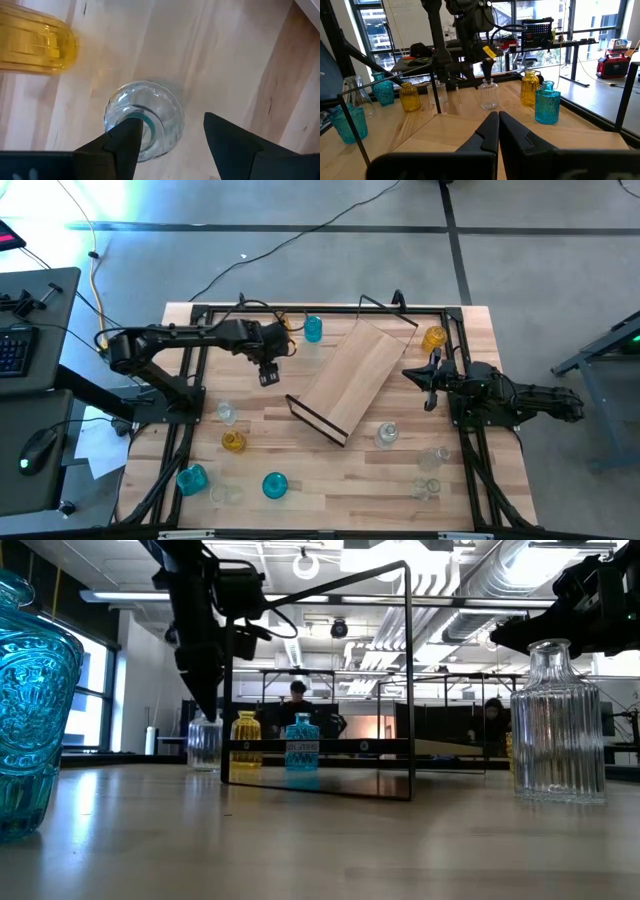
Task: Sort vases onto shelf
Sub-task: Put the top left transparent vase on the shelf
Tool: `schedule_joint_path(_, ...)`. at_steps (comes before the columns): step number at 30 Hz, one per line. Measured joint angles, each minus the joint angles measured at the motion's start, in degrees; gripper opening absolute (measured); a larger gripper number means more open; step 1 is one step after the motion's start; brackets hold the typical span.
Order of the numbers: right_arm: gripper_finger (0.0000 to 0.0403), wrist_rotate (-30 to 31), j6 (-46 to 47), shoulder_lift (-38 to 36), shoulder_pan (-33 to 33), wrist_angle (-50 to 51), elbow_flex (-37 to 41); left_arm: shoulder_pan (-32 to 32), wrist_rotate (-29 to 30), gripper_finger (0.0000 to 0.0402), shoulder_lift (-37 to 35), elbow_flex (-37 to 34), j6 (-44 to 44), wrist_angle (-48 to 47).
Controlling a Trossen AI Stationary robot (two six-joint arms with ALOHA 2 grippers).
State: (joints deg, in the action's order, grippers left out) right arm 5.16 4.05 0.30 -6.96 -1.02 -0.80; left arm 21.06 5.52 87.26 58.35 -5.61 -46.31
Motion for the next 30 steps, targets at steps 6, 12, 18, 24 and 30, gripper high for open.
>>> schedule_joint_path(6,0.0,0.01,0.0,0.0,-0.01,-0.01,0.0,0.02,0.4,0.0198,-0.74,-0.23,0.43,0.23)
schedule_joint_path(12,0.0,0.0,0.0,0.0,0.0,0.0,0.0,0.04,1.23,0.0134,-0.91,-0.28,0.96,0.07)
schedule_joint_path(18,0.0,0.0,0.0,0.0,-0.01,0.0,0.0,-0.06,2.3,0.0025,-1.05,-0.16,1.03,0.26)
schedule_joint_path(24,0.0,0.01,-0.02,0.0,0.0,0.0,0.0,0.0,3.19,0.0027,-0.96,-0.04,0.98,0.35)
schedule_joint_path(30,0.0,0.01,0.0,0.0,0.0,-0.02,0.0,0.02,3.0,0.0023,-0.74,1.27,0.91,-0.19)
